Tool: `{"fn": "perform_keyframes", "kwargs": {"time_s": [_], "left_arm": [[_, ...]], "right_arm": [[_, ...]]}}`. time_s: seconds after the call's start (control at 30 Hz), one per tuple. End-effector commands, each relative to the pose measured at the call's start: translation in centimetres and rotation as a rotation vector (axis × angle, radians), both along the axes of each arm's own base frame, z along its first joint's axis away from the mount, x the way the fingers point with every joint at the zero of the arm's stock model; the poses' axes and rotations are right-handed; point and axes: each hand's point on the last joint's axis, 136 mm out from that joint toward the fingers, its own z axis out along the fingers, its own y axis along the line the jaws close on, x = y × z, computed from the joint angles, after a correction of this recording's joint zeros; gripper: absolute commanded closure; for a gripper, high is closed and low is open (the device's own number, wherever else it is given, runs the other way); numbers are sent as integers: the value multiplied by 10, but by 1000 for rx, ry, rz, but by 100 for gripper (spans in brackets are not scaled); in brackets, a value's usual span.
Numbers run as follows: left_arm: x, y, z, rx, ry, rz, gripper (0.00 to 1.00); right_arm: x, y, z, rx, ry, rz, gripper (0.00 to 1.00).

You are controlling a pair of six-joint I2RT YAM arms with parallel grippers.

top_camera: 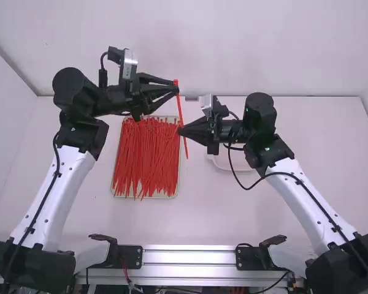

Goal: Fasten the cable tie

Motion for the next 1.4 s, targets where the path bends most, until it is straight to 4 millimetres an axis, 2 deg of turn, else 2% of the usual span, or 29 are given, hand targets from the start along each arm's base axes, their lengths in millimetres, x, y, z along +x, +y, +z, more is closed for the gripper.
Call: {"fn": "perform_keyframes", "kwargs": {"time_s": [0.0,0.17,0.4,0.7,0.77,1.13,1.17,1.23,1.27,1.3,1.37], "left_arm": [[-6,-2,0,7,-21,-22,83],[-6,-2,1,7,-30,-22,83],[-14,-5,5,6,-63,-52,90],[-14,-5,5,6,-63,-56,92],[-15,-5,5,6,-64,-56,98],[-14,-5,3,10,-55,-55,98],[-13,-5,1,15,-55,-52,98],[-9,-4,-3,25,-57,-39,99],[-9,-3,-3,26,-58,-38,98],[-6,-1,-6,31,-47,-27,98],[1,3,-8,28,-22,6,98]], "right_arm": [[-2,2,11,12,-27,11,100],[-3,1,11,12,-27,15,100],[-3,2,11,13,-28,15,100],[-3,1,11,13,-28,14,100],[-3,1,11,13,-29,14,100],[-2,1,12,13,-31,12,100],[0,-1,11,13,-29,5,92],[4,-6,12,13,-17,-13,67],[5,-6,11,13,-17,-14,63],[5,-9,12,15,-20,-10,1],[2,-14,12,20,-13,21,1]]}}
